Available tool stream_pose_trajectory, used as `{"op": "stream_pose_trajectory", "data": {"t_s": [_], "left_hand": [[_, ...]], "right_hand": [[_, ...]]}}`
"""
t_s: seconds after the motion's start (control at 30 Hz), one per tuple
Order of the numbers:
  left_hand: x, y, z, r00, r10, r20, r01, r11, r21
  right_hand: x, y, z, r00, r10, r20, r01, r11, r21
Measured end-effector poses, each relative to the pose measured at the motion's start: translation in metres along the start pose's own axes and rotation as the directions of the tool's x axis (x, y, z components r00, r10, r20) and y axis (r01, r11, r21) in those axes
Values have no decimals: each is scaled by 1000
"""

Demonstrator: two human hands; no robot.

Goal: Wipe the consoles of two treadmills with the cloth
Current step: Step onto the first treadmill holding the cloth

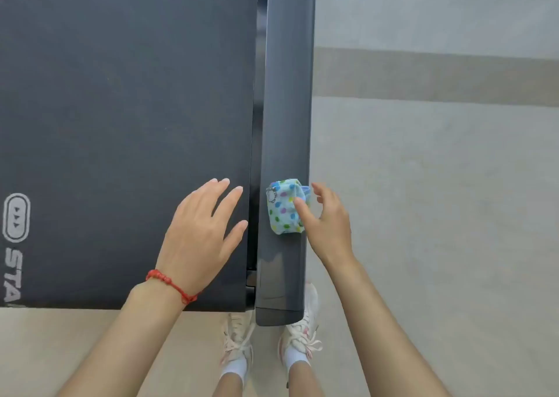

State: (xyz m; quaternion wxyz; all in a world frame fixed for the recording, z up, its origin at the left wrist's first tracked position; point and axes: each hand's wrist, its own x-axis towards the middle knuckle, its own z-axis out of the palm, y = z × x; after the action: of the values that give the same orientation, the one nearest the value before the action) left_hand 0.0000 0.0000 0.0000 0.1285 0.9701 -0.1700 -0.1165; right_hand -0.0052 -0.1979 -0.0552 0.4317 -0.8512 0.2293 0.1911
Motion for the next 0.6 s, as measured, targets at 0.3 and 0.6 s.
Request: {"op": "stream_pose_trajectory", "data": {"t_s": [0.3, 0.6], "left_hand": [[-18, -33, 60, 995, -97, 26, 98, 995, -16], [-28, -32, 61, 992, -119, 35, 122, 990, -66]], "right_hand": [[37, 21, 58, 975, 215, -57, -215, 977, 5], [29, 13, 72, 925, 375, 68, -376, 871, 317]]}}
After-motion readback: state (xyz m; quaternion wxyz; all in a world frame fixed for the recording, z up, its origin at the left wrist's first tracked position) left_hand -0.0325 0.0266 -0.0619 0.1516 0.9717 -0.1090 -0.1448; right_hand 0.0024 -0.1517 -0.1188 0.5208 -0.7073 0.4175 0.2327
